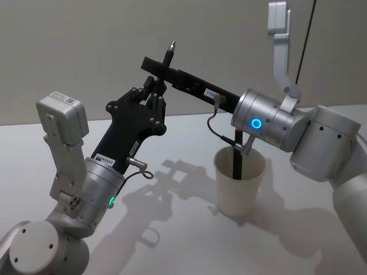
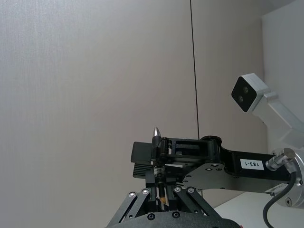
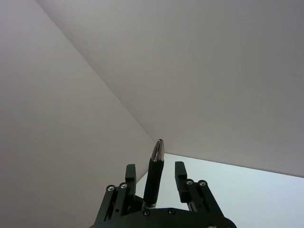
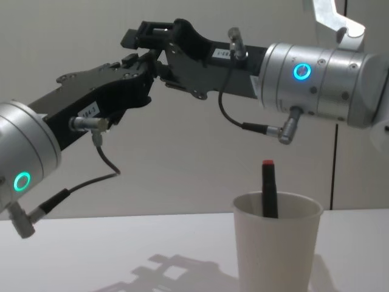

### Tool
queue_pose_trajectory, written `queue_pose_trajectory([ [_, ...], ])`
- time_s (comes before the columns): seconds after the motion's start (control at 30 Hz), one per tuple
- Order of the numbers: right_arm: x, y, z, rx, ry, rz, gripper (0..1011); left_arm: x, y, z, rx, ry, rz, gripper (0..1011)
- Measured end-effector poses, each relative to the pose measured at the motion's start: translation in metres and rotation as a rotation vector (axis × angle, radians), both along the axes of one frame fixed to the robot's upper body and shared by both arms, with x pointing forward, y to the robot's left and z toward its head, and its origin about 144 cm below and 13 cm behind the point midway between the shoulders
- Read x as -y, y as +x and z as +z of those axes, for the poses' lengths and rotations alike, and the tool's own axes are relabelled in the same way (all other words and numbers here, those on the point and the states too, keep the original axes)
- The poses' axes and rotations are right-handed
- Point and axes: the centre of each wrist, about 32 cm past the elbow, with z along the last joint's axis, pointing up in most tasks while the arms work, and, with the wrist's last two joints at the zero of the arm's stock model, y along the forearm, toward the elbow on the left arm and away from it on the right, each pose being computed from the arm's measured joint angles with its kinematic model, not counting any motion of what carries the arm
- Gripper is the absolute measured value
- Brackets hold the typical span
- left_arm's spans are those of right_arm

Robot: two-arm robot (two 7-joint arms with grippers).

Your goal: Place the pen into the pen holder.

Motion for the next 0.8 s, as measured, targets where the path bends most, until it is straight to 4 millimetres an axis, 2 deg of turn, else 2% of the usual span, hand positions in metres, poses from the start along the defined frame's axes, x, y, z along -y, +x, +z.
queue_pose_trajectory([
  [0.17, -0.0003, 0.0001, 0.0, 0.001, 0.0, 0.0, 387, 0.0, 0.0, 0.0, 0.0, 0.0, 0.0, 121],
  [0.27, -0.0006, 0.0001, 0.0001, 0.002, 0.001, 0.002, 245, 0.0, 0.0, 0.0, 0.0, 0.0, 0.0, 121],
  [0.4, -0.0008, 0.0001, 0.0002, 0.003, 0.002, 0.003, 167, 0.0, 0.0, -0.0001, -0.001, 0.0, 0.0, 120],
  [0.8, -0.0004, 0.0003, -0.0002, 0.002, -0.001, 0.0, 144, -0.0001, 0.0, 0.0, 0.0, 0.0, 0.0, 113],
])
